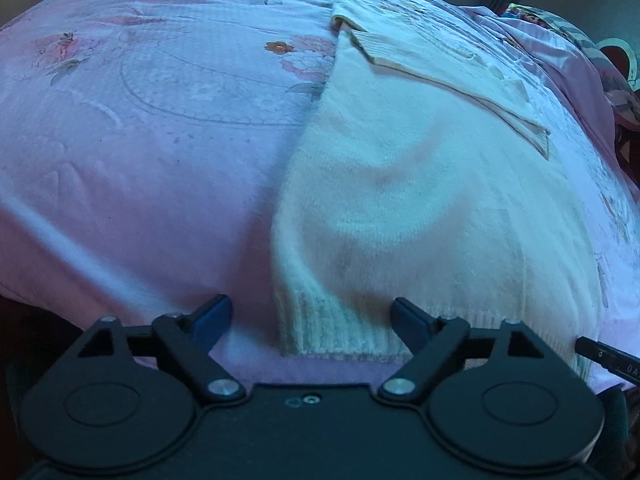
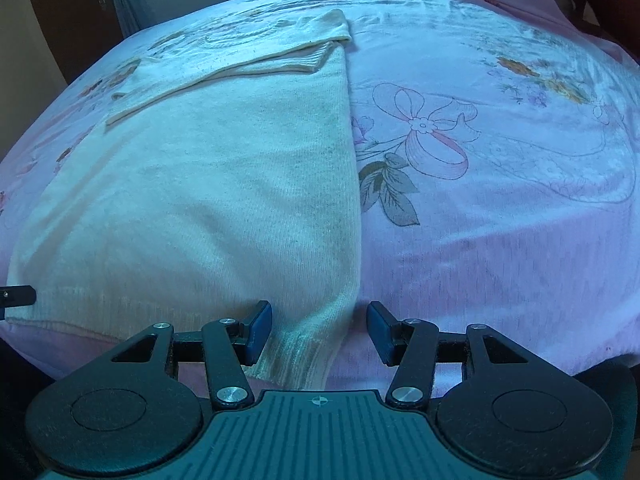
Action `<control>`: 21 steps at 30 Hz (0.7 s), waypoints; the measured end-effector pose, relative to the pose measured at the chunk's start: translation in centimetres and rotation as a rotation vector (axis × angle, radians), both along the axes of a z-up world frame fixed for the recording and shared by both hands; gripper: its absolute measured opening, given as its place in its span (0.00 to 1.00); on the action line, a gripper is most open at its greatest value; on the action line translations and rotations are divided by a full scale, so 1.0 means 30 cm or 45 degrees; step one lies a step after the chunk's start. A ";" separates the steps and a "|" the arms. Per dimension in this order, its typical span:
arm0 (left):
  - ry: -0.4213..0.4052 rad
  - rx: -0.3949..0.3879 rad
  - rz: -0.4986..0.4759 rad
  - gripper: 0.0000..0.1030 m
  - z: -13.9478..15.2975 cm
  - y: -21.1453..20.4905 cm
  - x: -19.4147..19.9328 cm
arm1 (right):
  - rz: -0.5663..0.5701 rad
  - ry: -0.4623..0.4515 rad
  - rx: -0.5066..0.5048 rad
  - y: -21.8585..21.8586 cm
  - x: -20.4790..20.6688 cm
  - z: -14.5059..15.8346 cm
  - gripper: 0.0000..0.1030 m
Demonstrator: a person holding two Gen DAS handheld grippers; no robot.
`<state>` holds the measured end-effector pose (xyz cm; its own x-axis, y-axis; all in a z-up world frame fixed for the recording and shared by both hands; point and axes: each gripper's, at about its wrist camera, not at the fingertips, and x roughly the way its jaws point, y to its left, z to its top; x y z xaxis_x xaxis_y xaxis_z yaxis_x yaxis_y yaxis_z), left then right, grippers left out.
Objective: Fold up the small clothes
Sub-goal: 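Grasp the sweater hem with the left gripper while the right gripper grasps the hem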
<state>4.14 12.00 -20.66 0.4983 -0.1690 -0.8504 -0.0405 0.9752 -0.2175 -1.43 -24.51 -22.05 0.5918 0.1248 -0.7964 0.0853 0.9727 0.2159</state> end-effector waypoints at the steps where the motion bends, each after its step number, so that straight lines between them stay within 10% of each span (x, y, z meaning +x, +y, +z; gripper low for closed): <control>1: -0.002 0.015 -0.016 0.85 -0.002 -0.011 -0.002 | 0.000 0.004 0.006 0.000 -0.004 0.000 0.51; 5: -0.011 0.034 -0.011 0.81 -0.002 -0.021 -0.008 | -0.021 0.020 0.070 -0.016 -0.019 -0.005 0.51; 11: -0.024 0.019 -0.012 0.42 0.023 -0.018 -0.015 | -0.056 0.040 0.183 -0.041 -0.022 -0.003 0.50; 15: -0.022 0.009 -0.055 0.16 0.033 -0.035 -0.014 | -0.032 0.062 0.224 -0.033 -0.015 -0.009 0.28; 21: -0.025 0.005 -0.068 0.13 0.037 -0.054 0.000 | -0.053 0.091 0.285 -0.055 0.015 -0.026 0.28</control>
<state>4.14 10.37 -19.56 0.5055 -0.1928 -0.8410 0.0163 0.9767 -0.2142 -0.99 -26.16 -22.84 0.5433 0.2792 -0.7917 0.1474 0.8967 0.4174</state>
